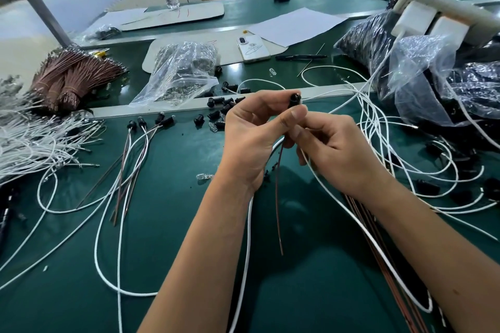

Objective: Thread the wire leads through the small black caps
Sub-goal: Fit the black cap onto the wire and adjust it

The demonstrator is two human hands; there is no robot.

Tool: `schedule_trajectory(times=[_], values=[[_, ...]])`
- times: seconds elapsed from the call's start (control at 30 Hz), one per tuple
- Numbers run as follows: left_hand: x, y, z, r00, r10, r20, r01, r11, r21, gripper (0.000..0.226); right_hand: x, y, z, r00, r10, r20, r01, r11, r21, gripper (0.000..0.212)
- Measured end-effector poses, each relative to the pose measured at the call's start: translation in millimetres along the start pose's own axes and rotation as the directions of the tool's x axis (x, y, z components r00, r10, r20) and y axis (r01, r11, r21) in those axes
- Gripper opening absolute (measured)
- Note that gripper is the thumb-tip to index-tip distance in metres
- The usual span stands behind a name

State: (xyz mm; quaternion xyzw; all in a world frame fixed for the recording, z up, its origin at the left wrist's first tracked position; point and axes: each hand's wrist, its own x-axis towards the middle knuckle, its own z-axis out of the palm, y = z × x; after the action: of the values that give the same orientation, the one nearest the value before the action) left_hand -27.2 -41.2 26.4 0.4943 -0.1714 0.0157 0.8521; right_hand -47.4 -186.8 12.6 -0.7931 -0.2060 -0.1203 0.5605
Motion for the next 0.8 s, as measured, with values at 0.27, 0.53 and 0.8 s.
schedule_trajectory(times=[0.27,0.53,0.8], values=[[-0.4,-4.1,4.7,0.998,-0.051,-0.046,0.051,0.999,-0.011,0.018,0.1,1.0,4.8,0.997,0.059,-0.057,-0.045,0.974,0.223,0.021],[-2.6,-3.6,4.6,0.999,-0.054,0.001,0.054,0.999,-0.004,0.015,1.4,2.5,-3.0,0.995,0.088,-0.043,-0.073,0.96,0.27,0.03],[-0.4,-6.9,4.2,0.997,-0.006,-0.076,0.011,0.998,0.063,0.018,1.7,5.8,-2.3,0.989,0.063,-0.134,-0.028,0.969,0.246,0.01]])
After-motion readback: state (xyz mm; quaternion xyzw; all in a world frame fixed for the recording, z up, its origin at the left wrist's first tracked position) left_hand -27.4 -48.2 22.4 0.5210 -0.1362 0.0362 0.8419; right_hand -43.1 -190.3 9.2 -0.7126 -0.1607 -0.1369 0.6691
